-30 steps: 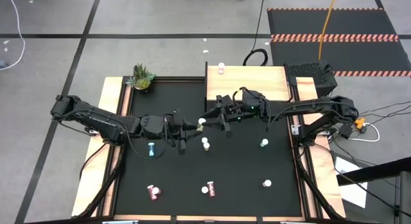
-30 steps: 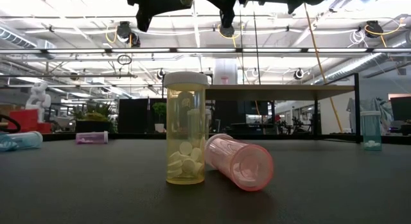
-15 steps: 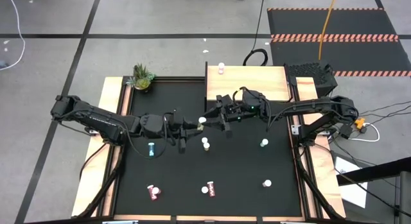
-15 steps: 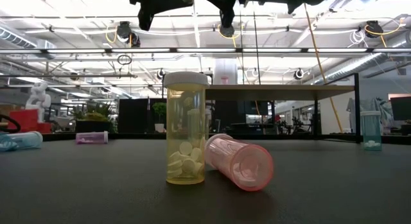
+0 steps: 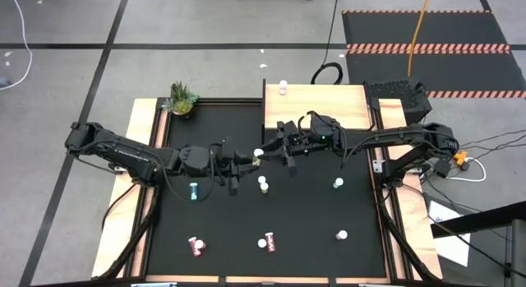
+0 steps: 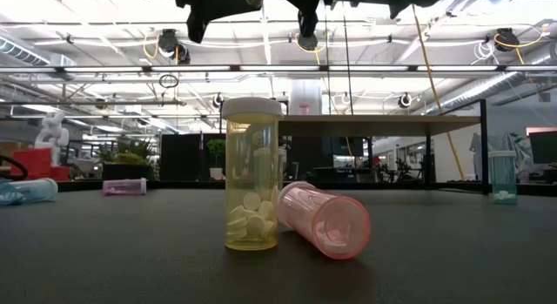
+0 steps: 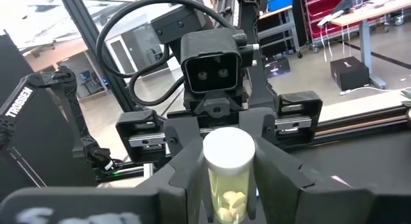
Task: Pick and place medicine bottles onto shelf by color
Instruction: Put the top left yellow pill bottle on the shelf, then put the left blue pill bottle on the shelf
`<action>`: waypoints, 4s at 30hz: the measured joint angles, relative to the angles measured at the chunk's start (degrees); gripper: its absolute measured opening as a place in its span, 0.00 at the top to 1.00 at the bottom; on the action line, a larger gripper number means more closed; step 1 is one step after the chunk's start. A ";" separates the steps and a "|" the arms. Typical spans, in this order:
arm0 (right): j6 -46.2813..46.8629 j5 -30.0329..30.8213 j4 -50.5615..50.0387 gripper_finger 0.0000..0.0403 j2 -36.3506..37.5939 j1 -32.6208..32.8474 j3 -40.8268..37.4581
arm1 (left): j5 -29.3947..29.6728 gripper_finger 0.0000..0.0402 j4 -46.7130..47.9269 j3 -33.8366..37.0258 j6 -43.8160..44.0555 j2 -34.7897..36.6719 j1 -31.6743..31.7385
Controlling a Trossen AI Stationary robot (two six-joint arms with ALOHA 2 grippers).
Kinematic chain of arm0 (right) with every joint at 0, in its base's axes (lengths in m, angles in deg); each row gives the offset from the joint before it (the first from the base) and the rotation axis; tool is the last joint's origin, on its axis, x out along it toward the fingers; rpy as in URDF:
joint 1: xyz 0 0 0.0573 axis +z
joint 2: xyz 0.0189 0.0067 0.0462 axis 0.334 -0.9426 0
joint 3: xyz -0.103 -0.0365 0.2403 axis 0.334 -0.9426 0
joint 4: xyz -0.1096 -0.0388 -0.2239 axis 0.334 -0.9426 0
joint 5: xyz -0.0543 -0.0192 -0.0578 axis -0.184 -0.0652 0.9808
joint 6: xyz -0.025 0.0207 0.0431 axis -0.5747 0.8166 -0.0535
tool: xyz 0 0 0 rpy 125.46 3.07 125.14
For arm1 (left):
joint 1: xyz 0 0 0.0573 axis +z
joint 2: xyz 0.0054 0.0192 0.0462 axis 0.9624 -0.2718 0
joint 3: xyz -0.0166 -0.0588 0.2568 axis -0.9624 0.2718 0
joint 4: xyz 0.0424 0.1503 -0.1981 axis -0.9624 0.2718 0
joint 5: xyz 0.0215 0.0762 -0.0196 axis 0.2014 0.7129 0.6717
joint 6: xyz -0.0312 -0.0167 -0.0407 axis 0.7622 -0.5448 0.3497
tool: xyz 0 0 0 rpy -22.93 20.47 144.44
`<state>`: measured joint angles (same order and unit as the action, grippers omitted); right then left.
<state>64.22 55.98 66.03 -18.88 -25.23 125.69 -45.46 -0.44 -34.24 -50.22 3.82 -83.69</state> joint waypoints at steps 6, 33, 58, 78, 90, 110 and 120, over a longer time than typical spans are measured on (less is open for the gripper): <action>-0.21 0.07 -0.12 0.72 0.21 -1.09 0.00 | 0.55 0.52 0.12 -0.01 3.48 0.00 1.29; -21.95 15.70 -26.59 0.71 10.86 -31.83 0.02 | 7.09 0.25 14.17 -0.07 7.06 7.63 5.41; -22.97 7.56 -4.05 0.71 6.24 -41.20 -15.60 | 8.38 0.28 18.93 -0.03 6.79 7.56 4.95; -21.17 7.15 -0.79 0.71 3.72 -42.77 -15.65 | 10.92 0.28 19.73 0.00 10.65 7.56 4.87; -18.31 5.90 -0.87 0.70 3.72 -43.05 -15.64 | 12.45 0.16 19.70 0.00 12.42 7.56 5.43; -15.06 12.35 -8.34 0.42 16.49 -42.69 -15.63 | 12.14 0.11 23.08 0.02 17.94 9.99 5.10; -15.25 20.31 -22.21 0.47 34.55 -30.96 -15.61 | 8.05 0.27 46.22 0.00 38.70 15.23 3.69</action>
<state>48.97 76.29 43.82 15.67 -56.19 110.08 -37.41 45.78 -34.25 -11.51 19.04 -80.00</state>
